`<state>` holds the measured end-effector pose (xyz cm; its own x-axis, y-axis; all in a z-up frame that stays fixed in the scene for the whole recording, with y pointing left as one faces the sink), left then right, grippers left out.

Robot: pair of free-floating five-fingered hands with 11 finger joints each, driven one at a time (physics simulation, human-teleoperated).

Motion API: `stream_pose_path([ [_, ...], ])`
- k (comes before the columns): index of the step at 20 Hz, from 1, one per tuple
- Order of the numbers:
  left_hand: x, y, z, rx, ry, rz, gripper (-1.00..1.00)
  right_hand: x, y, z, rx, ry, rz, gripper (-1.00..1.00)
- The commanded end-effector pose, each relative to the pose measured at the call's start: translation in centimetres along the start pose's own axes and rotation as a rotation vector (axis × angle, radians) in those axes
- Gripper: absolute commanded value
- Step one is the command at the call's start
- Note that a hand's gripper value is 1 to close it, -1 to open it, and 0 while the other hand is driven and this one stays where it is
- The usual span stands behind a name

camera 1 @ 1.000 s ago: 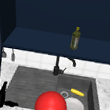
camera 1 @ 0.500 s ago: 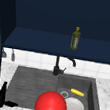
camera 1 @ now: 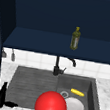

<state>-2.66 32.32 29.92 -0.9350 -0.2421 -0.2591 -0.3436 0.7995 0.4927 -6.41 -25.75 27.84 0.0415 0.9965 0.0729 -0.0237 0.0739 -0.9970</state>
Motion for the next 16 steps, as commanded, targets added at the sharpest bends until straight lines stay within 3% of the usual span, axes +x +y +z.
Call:
stream_pose_path([
  [1, 0.0, 0.0, 0.0, -0.126, -0.01, 0.041, -1.0, 0.0, 0.0, 0.0, 0.0, 0.0, 0.0, 0.0],
  [16, 0.02, -0.09, 0.3, -0.156, -0.022, 0.046, -1.0, 0.0, 0.0, 0.0, 0.0, 0.0, 0.0, 0.0],
])
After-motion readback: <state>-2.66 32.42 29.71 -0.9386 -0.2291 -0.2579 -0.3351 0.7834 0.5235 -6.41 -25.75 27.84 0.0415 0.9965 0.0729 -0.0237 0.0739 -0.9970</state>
